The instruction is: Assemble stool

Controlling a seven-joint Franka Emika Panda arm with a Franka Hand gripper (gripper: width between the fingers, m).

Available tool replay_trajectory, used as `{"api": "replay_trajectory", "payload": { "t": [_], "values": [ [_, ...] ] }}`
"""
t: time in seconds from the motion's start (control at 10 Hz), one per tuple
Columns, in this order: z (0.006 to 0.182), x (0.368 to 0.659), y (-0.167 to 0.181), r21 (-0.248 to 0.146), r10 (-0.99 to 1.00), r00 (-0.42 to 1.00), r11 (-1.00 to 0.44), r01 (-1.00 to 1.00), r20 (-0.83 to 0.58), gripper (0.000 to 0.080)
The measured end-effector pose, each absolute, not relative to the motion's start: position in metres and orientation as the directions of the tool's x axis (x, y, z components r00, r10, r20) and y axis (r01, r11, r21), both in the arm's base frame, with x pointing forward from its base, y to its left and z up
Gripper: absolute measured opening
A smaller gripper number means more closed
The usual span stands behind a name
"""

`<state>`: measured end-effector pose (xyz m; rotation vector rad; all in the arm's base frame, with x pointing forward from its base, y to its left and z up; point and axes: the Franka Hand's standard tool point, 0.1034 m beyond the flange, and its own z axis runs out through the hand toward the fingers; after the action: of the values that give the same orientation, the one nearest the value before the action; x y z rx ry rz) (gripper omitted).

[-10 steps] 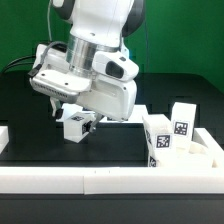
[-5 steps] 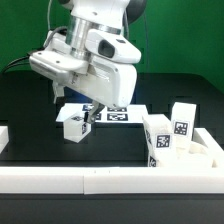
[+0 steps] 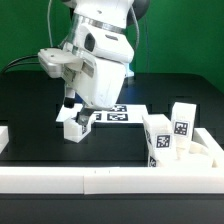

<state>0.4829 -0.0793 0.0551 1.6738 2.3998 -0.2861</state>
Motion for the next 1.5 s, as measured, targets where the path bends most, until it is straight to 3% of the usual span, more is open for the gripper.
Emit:
{"api": "replay_trajectory", "payload": {
  "t": [0.1, 0.4, 0.5, 1.0, 1.3, 1.4, 1.5],
  "values": [
    [0.055, 0.483, -0.080, -0.028, 0.919, -0.283, 0.286, 0.958, -0.274, 0.0649],
    [0.059, 0.489, -0.088, 0.043, 0.941, 0.213, -0.210, 0.977, -0.264, 0.0649],
    [0.057, 0.482, -0.084, 0.054, 0.846, 0.454, -0.458, 0.887, -0.280, 0.0649],
    [0.055, 0.482, -0.079, 0.118, 0.623, 0.744, -0.742, 0.660, -0.242, 0.0649],
    [0.050, 0.482, -0.090, 0.100, 0.142, 0.966, -0.981, 0.166, -0.218, 0.0649],
    [0.048, 0.481, -0.096, 0.089, 0.018, 0.974, -0.995, 0.039, -0.227, 0.0649],
    [0.047, 0.483, -0.095, 0.102, -0.026, 0.975, -0.995, -0.004, -0.222, 0.0649]
  ]
}}
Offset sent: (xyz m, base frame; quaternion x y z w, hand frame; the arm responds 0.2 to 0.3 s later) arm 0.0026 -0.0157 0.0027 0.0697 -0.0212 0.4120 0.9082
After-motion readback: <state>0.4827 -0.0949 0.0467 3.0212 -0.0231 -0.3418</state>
